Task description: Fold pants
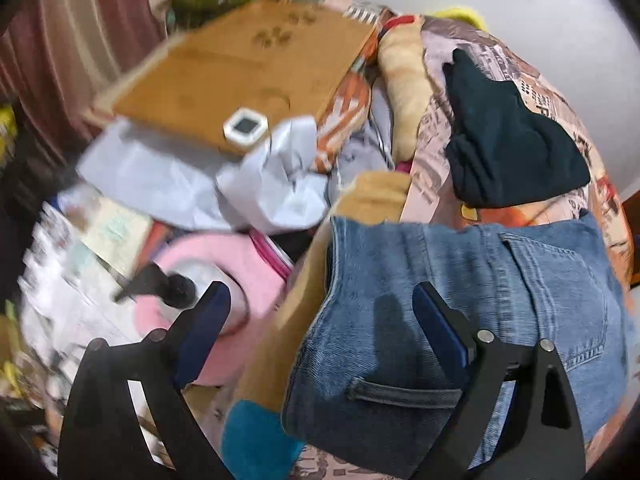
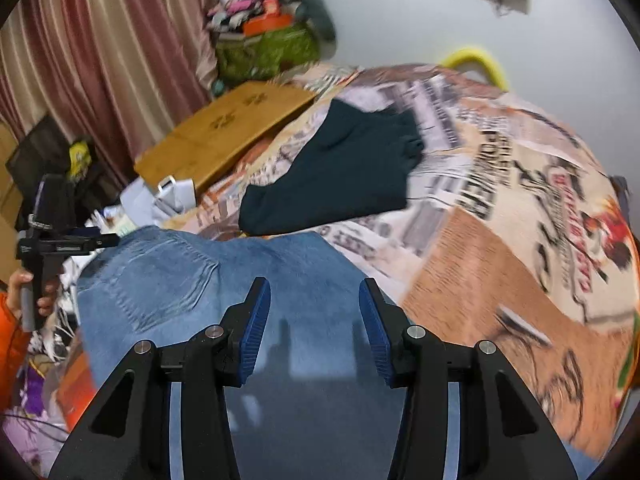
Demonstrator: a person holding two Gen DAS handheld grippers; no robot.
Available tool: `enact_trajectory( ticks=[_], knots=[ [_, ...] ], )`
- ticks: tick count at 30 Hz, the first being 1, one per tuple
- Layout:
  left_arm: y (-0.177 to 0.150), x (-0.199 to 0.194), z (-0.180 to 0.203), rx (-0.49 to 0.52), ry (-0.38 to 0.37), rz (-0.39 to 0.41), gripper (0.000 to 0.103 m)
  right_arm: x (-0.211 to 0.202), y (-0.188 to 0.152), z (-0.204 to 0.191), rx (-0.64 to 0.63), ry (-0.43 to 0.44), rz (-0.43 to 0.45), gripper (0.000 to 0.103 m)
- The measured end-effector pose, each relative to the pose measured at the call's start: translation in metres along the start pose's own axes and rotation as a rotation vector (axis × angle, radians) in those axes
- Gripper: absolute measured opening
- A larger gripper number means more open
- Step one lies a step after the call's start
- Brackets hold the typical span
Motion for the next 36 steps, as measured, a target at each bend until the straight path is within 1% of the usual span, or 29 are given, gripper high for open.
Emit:
enact_trajectory(
  ticks=[2,3,4,5,6,7,8,9,10,11,12,13,16,18,20,23,25,27,28,29,30,31,32,33,36],
  knots=[
    [-0.004,0.012,-0.004,-0.045,-0.061,-0.057,0.077,0.026,0.009,0.002,-0.017,0.007,-0.037,0.042],
    [-0.006,0.016,-0.002,-0.053,-0.08,-0.078,0.073,0.032,0.011,0.003,-0.017,0.007,-0.048,0.042],
    [-0.009,0.022,-0.001,-0.058,-0.116,-0.113,0.065,0.04,0.013,0.005,-0.014,0.012,-0.064,0.042],
    [-0.01,0.024,0.002,-0.058,-0.133,-0.129,0.056,0.051,0.015,0.007,-0.005,0.029,-0.082,0.042],
    [-0.013,0.028,0.005,-0.055,-0.164,-0.155,0.05,0.054,0.016,0.007,0.001,0.04,-0.09,0.042],
    [-0.015,0.031,0.009,-0.049,-0.177,-0.171,0.04,0.059,0.016,0.007,0.011,0.06,-0.094,0.042],
    [-0.016,0.031,0.012,-0.039,-0.173,-0.165,0.037,0.063,0.015,0.006,0.021,0.079,-0.097,0.042],
    [-0.017,0.031,0.013,-0.028,-0.168,-0.151,0.024,0.067,0.015,0.004,0.026,0.095,-0.107,0.042],
    [-0.018,0.029,0.016,0.001,-0.145,-0.129,0.007,0.07,0.015,0.002,0.024,0.101,-0.116,0.04],
    [-0.018,0.028,0.014,0.018,-0.113,-0.105,0.004,0.073,0.012,-0.002,0.005,0.08,-0.125,0.03],
    [-0.016,0.026,0.013,0.025,-0.104,-0.085,0.003,0.075,0.012,-0.005,-0.022,0.064,-0.128,0.029],
    [-0.017,0.022,0.011,0.03,-0.074,-0.045,0.003,0.074,0.009,-0.011,-0.064,0.042,-0.122,0.028],
    [-0.017,0.011,0.005,0.048,-0.028,0.024,0.003,0.073,0.009,-0.014,-0.084,0.013,-0.111,0.021],
    [-0.021,0.01,0.0,0.05,0.006,0.037,0.004,0.074,0.01,-0.012,-0.08,0.004,-0.109,0.019],
    [-0.029,0.014,-0.003,0.059,0.037,0.035,0.006,0.074,0.01,-0.012,-0.071,-0.014,-0.109,0.019],
    [-0.034,0.017,-0.002,0.082,0.052,0.034,0.007,0.071,0.012,-0.017,-0.101,-0.057,-0.11,0.019],
    [-0.034,0.008,-0.003,0.073,0.057,0.028,0.009,0.063,0.012,-0.018,-0.099,-0.08,-0.111,0.019],
    [-0.036,-0.006,-0.005,0.062,0.043,0.028,0.018,0.049,0.01,-0.02,-0.1,-0.093,-0.099,0.019],
    [-0.038,-0.013,-0.005,0.059,0.032,0.033,0.03,0.037,0.008,-0.023,-0.108,-0.094,-0.081,0.02],
    [-0.04,-0.02,-0.005,0.054,0.022,0.041,0.045,0.03,0.006,-0.024,-0.109,-0.09,-0.07,0.023],
    [-0.042,-0.029,-0.008,0.039,0.003,0.053,0.052,0.02,0.002,-0.026,-0.104,-0.087,-0.053,0.028],
    [-0.044,-0.036,-0.009,0.023,-0.015,0.06,0.061,0.011,-0.001,-0.027,-0.098,-0.084,-0.036,0.031],
    [-0.047,-0.042,-0.01,0.008,-0.029,0.059,0.064,0.003,-0.005,-0.029,-0.098,-0.084,-0.023,0.037],
    [-0.051,-0.046,-0.012,-0.007,-0.041,0.049,0.066,-0.003,-0.008,-0.032,-0.1,-0.084,-0.014,0.041],
    [-0.062,-0.053,-0.015,-0.056,-0.079,0.012,0.068,-0.021,-0.024,-0.042,-0.106,-0.072,-0.002,0.045]
  ],
)
Point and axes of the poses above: each gripper's, at about its wrist camera, not at the fingertips, and x roughly the way its jaws point, z to its right, y to its top, the point moved 5 cm from there along x, roughly the way its jaws point, and after that the axes turned 12 degrees about -x, right-handed, at the moved point
